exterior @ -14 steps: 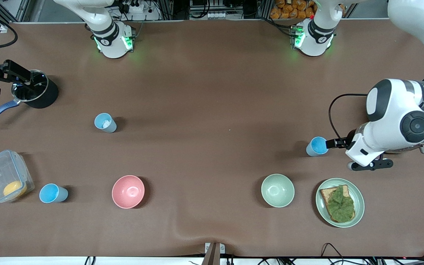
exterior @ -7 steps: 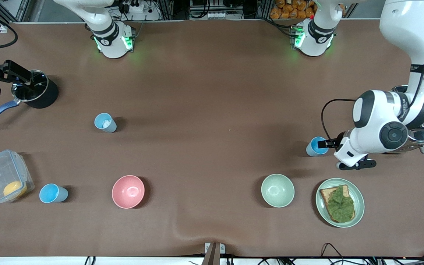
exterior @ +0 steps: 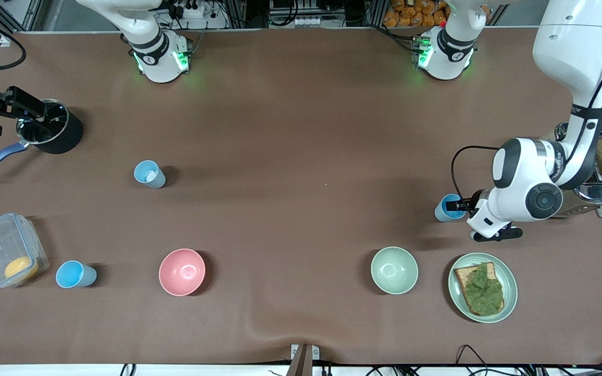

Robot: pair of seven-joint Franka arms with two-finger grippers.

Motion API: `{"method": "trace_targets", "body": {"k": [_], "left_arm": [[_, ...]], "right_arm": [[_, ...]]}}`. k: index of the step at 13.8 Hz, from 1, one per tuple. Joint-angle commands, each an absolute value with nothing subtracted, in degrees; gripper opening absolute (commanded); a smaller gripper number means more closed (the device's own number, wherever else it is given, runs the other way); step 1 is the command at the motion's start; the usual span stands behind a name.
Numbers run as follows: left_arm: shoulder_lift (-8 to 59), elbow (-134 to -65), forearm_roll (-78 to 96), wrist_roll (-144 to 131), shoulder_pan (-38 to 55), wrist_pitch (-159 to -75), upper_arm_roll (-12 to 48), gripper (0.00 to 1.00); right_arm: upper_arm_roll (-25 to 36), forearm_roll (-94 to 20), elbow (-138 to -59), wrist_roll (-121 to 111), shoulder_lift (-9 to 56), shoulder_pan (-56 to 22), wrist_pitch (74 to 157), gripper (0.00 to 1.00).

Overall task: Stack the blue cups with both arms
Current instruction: 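Close the left gripper around the blue cup's rim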

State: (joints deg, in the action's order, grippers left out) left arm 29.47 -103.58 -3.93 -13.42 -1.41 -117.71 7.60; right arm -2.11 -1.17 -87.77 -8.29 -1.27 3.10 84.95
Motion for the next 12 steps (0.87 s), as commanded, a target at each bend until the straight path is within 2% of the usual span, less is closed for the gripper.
{"method": "trace_targets", "body": {"k": [1,2,3,5,6,12], "left_arm": [[30.7,-103.8,-4.0,-12.0,-1.8,-119.0,7.8,0.84],[31.0,-103.8,-4.0,-12.0,-1.8,-119.0,7.8,0.71],[31.1,-103.8,-4.0,-12.0,-1.8,-119.3,7.8,0.52],[31.1,-103.7,-4.0,-12.0,-1.7,-119.4,7.8,0.08],[31.1,-103.7,-3.8,-12.1,-1.6,-119.4,7.8,0.0],[30.0,-103.3,-3.6,-12.8,-1.3,-119.2,7.8,0.0]], "right_arm": [[-3.2,-1.1,-87.9,-8.1,-1.2,4.0,84.7,1.0],[-3.2,-1.1,-88.1,-8.1,-1.2,4.0,84.7,1.0],[-3.2,-1.1,-88.1,-8.1,-1.2,4.0,84.7,1.0],[-3.2,-1.1,-88.1,-8.1,-1.2,4.2,84.7,1.0],[-3.2,-1.1,-88.1,-8.1,-1.2,4.2,84.7,1.0],[-3.1,-1.1,-88.1,-8.1,-1.2,4.4,84.7,1.0]]}}
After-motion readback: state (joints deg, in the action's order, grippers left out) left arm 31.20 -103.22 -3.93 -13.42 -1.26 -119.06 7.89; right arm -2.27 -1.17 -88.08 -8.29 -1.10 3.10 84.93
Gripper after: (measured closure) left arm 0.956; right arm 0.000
